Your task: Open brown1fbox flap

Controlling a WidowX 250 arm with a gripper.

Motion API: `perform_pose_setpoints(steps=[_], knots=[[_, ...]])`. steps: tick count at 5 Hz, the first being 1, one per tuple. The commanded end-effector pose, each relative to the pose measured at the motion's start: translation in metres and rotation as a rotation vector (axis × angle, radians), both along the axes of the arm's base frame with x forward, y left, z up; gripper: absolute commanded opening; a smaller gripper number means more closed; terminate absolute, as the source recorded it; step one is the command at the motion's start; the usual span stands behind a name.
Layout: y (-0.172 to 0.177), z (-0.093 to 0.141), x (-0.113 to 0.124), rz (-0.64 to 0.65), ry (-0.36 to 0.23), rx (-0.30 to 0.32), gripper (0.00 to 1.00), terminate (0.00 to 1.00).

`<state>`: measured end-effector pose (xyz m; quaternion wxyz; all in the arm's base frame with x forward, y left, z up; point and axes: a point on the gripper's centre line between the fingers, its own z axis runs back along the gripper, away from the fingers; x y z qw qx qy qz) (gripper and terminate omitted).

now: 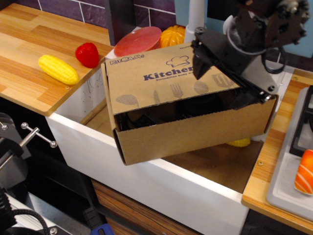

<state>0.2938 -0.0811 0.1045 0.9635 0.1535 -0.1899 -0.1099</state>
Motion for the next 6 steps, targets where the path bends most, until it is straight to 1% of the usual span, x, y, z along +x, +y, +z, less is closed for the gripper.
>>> perform_pose_setpoints(steps=[1,3,4,6], knots=[[-0.005,-0.004,0.004,-0.007,-0.06,-0.005,1.0,0.0],[0.003,-0.007,0.004,-0.025,-0.087,0.029,1.0,0.0],[0.011,0.0,0.008,-0.052,-0.099,0.077,1.0,0.0],[0.015,0.011,0.008,-0.078,-0.146,0.211,1.0,0.0]])
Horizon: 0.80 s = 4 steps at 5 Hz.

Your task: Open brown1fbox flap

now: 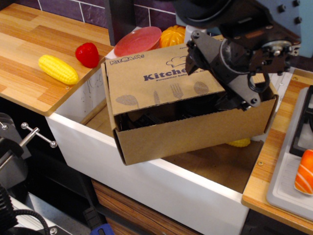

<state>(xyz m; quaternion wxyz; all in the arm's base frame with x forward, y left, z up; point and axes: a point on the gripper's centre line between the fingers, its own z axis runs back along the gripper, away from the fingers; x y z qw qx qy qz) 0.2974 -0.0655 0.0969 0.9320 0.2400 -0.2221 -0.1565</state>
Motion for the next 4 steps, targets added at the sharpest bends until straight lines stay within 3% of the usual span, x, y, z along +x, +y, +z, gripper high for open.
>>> perform_pose_setpoints(steps=[1,2,4], knots=[[0.006,0.025,0.01,-0.03,-0.072,0.051,1.0,0.0],[0.011,0.035,0.014,-0.048,-0.083,0.1,1.0,0.0],[0.022,0.078,0.027,-0.065,-0.088,0.189,1.0,0.0]])
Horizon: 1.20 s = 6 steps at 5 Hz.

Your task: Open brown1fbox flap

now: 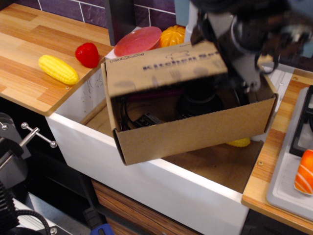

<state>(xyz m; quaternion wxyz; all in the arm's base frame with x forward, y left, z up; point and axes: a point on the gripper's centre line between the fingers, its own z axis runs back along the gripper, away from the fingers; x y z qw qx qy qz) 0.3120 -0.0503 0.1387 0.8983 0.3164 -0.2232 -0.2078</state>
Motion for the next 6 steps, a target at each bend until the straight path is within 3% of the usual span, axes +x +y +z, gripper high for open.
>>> perform_pose_setpoints(steps=[1,3,4,6], knots=[[0.021,0.057,0.019,-0.004,-0.048,-0.006,1.0,0.0],[0.052,0.073,0.039,-0.093,-0.103,0.046,1.0,0.0],[0.067,0.072,0.052,-0.137,-0.133,0.033,1.0,0.0],[0.093,0.086,0.086,-0.197,-0.182,0.066,1.0,0.0]])
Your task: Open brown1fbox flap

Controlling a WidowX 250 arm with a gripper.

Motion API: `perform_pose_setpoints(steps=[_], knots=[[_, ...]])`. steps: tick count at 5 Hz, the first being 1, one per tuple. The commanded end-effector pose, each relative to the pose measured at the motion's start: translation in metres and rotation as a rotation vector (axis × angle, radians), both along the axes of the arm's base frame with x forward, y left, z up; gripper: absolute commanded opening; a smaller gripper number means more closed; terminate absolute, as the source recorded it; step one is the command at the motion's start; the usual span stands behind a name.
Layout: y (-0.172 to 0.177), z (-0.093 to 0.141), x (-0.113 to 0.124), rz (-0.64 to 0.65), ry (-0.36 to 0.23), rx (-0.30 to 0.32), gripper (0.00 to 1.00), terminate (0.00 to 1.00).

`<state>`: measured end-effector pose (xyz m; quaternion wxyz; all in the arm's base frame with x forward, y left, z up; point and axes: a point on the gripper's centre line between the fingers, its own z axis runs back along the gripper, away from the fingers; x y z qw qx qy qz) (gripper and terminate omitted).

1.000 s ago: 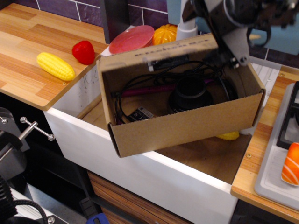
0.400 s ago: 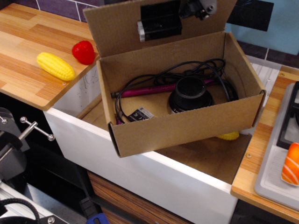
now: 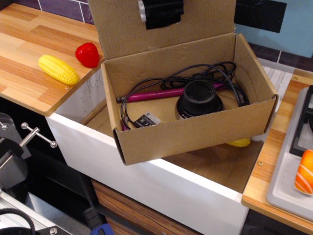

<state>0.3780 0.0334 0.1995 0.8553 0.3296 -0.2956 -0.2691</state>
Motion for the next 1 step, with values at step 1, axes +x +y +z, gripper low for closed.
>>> perform_pose_setpoints(steps=[1], knots=[[0.0233,0.0309,0.0391,-0.062,-0.101,0.019,1.0,1.0]])
